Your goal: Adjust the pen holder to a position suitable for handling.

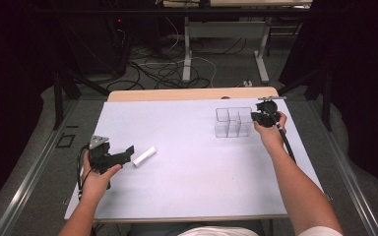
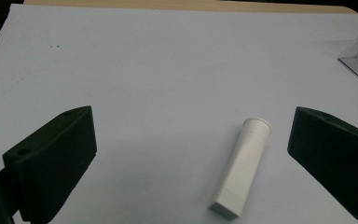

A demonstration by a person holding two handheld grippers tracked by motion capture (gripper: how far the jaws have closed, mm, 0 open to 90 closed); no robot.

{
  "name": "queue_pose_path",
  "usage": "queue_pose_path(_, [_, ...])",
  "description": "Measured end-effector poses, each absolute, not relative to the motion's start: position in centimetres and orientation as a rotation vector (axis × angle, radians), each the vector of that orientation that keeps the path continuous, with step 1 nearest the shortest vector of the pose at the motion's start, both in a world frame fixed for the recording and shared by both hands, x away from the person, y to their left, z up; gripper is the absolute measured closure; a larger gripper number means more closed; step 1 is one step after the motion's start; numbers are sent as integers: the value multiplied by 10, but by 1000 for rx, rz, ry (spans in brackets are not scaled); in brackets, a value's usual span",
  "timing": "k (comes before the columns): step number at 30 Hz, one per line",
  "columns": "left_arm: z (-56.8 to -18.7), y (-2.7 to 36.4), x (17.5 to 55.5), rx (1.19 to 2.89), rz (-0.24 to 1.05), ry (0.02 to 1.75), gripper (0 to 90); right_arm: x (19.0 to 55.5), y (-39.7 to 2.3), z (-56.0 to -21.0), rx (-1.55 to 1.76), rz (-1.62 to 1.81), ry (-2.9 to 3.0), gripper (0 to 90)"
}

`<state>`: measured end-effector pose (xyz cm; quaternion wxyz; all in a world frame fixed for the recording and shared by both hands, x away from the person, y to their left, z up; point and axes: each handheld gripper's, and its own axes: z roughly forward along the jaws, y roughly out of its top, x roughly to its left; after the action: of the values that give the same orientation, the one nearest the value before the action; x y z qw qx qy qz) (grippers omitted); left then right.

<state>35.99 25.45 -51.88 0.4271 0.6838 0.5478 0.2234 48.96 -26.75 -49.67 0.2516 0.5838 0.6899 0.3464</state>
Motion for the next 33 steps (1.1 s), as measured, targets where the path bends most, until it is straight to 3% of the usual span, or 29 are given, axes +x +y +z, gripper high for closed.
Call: queue_pose_path(33, [-519, 256, 361, 1706, 557, 1372, 10, 479, -161, -501, 1508, 1069, 2003, 900])
